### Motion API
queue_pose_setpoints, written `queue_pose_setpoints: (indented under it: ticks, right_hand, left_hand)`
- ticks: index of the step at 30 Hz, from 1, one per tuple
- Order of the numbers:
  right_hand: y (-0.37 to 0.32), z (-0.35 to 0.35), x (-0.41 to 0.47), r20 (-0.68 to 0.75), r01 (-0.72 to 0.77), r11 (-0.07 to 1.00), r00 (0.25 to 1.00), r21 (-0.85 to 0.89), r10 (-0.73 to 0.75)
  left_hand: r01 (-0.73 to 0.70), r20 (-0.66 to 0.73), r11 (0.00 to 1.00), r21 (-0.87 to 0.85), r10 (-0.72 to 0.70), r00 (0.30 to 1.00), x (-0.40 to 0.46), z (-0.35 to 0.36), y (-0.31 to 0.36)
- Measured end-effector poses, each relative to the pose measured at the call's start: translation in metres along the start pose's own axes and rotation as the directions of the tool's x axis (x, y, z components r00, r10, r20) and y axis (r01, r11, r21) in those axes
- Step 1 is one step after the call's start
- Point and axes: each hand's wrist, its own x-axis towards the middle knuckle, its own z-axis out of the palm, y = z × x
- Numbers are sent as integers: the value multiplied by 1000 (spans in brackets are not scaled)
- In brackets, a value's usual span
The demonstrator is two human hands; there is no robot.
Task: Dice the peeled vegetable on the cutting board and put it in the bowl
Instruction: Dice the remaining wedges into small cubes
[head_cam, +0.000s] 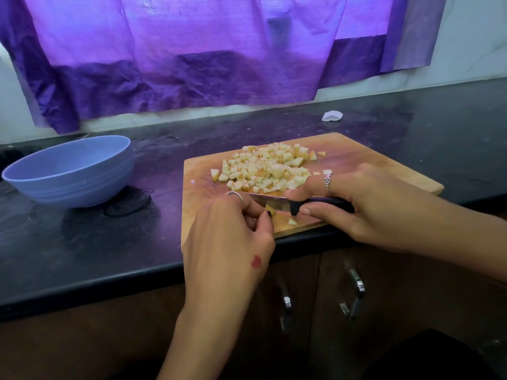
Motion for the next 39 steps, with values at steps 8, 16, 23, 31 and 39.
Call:
queue_pose_setpoints:
  ticks: [8, 16, 23, 31, 39]
  right_hand:
    - [1, -18, -26, -35, 2, 1000, 999, -12, -2]
    - [-11, -16, -31, -121, -15, 1000, 992, 6, 16]
    - [-11, -8, -24, -127, -34, 998, 992, -55, 27]
    - [-16, 8, -9, 17, -42, 988, 999, -150, 45]
    - [6, -14, -27, 8, 54, 970, 999, -237, -53]
  left_hand:
    - [42, -9, 998, 36, -41, 999, -2, -1, 2]
    - [29, -58, 997, 71, -24, 998, -4, 4, 2]
    - [35, -35, 997, 73, -33, 999, 0, 4, 1]
    - [29, -54, 996, 87, -25, 998, 0, 6, 0]
    - [30, -54, 991, 128, -23, 998, -1, 4, 5]
